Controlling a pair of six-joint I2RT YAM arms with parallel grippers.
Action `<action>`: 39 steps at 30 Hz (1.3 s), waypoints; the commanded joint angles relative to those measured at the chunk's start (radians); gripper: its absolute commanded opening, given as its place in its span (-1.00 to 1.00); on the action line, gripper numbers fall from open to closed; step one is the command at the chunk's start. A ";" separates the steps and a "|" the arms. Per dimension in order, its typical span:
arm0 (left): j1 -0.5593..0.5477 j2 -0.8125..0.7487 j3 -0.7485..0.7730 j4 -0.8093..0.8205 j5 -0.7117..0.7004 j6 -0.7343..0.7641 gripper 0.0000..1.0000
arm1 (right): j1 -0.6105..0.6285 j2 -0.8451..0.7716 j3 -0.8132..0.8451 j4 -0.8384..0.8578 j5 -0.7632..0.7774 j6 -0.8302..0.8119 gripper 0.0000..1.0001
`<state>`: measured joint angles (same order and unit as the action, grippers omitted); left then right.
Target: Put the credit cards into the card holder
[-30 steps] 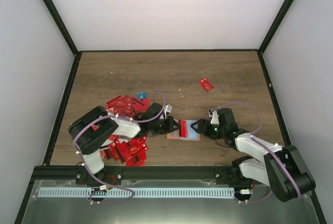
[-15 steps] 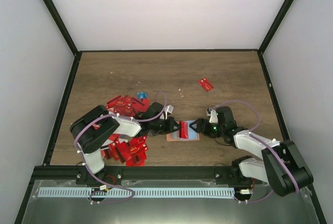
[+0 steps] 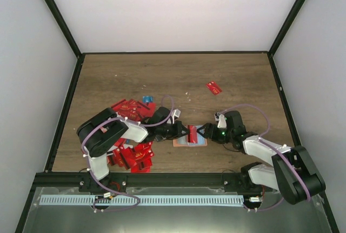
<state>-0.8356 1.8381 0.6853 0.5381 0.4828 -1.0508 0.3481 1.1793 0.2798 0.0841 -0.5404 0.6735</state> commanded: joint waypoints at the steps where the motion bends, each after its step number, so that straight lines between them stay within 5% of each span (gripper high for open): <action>1: -0.002 0.018 -0.015 0.024 -0.029 -0.033 -0.92 | -0.006 -0.010 -0.021 -0.024 -0.028 0.021 0.46; 39: -0.050 0.067 -0.010 0.077 -0.040 -0.081 -0.92 | -0.005 0.009 -0.034 0.021 -0.046 0.054 0.44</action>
<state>-0.8680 1.8782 0.6842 0.6079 0.4725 -1.1099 0.3481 1.1774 0.2607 0.1154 -0.5690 0.7193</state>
